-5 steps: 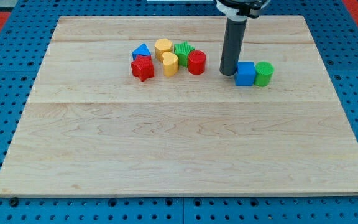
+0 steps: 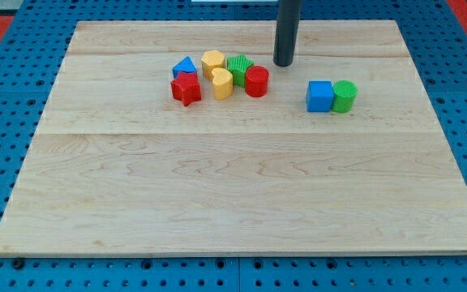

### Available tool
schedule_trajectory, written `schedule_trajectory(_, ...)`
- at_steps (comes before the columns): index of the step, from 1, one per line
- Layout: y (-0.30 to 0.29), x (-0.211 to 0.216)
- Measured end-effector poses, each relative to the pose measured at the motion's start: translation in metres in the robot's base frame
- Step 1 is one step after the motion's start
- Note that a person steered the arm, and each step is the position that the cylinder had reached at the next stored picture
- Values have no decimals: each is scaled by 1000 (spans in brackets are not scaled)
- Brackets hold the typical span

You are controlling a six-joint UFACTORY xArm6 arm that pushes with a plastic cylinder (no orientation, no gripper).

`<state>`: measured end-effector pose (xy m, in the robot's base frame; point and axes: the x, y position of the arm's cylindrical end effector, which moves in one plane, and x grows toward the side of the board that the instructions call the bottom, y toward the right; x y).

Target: Place the green star left to the cube

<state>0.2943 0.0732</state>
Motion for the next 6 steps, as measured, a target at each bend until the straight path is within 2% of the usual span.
schedule_trajectory(2,-16,5)
schedule_trajectory(4,-16,33)
schedule_trajectory(6,-43,47)
